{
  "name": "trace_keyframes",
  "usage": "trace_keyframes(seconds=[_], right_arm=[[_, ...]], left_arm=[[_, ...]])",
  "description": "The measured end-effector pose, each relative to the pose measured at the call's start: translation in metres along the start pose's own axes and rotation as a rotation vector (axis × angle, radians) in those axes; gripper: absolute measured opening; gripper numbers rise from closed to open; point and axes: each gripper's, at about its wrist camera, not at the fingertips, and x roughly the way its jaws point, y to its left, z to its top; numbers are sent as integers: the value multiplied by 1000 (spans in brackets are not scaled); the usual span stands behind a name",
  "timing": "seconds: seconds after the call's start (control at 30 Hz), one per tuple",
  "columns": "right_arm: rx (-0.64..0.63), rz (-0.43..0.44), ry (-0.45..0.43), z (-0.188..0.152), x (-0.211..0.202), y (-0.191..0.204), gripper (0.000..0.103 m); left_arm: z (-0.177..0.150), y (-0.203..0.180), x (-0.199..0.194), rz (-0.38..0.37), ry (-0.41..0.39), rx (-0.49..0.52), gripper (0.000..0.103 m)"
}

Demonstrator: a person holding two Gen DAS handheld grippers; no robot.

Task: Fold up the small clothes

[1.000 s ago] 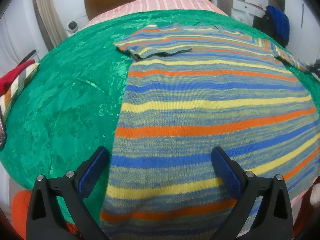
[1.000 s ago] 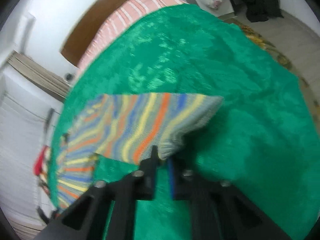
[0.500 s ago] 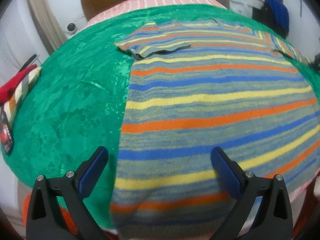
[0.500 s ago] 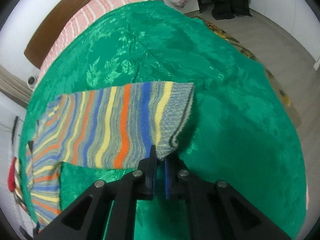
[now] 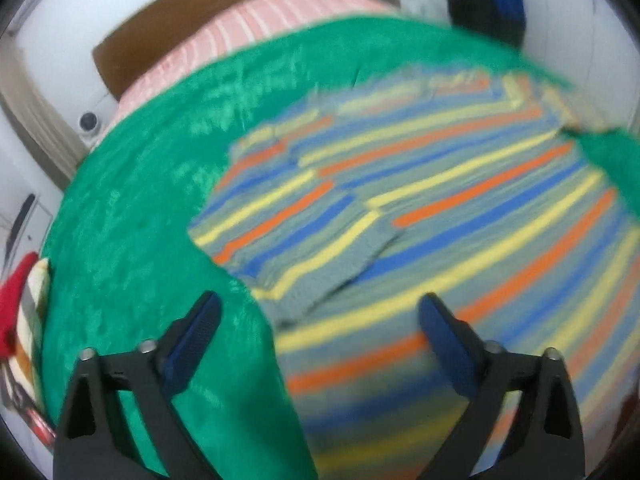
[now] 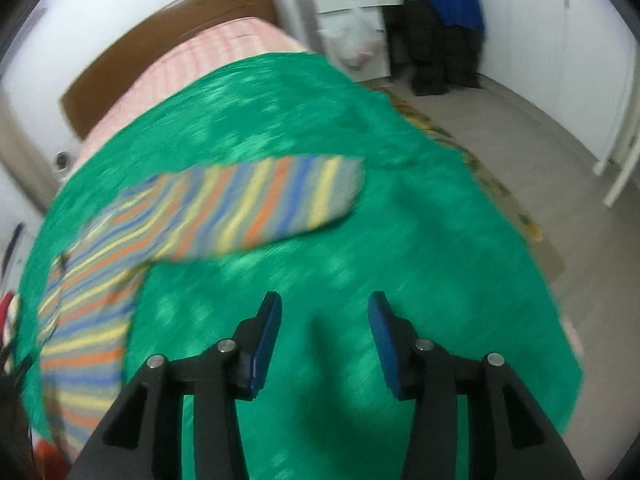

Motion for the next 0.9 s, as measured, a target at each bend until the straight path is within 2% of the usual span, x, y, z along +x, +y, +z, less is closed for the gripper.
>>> trace_keyframes(seconds=[0.07,0.1,0.13,0.17,0.23,0.27,0.37,0.43,0.5,0.6,0.8,0.9], right_arm=[[-45,41,-4,-21,-3,22,45],[-78,52,-11,-31,-5,33,45],[-118,56,-25,-43,-7,45,45],[-156,59,-43,-55,-10,54,45],[-211,76,-60,-75,-13,68,45],[-232,83,-66,-83,-12,74,45],[-269,68,-80,-98,-7,80,45],[-269,55,-78,-97,-3,81,45],[-247,61,-80,-97,-4,79,45],[-218,60,-67,-96,2,72,45],[-222,49,-59,-96,7,75,45],[-218,49,-54,-97,9,74,45]], left_arm=[[2,10,25,-28,62,-55,70],[5,22,31,-82,67,-133,62],[6,30,31,-101,74,-193,31],[8,42,29,-123,82,-260,11],[9,66,15,-201,41,-379,10],[9,77,6,-210,15,-423,6],[3,130,-18,-96,-63,-577,6],[-10,174,-25,-16,-76,-717,6],[-28,209,-23,46,-63,-831,6],[-52,242,-11,57,-18,-937,6],[-92,263,23,-56,73,-1166,5],[-109,261,41,-68,121,-1202,5]])
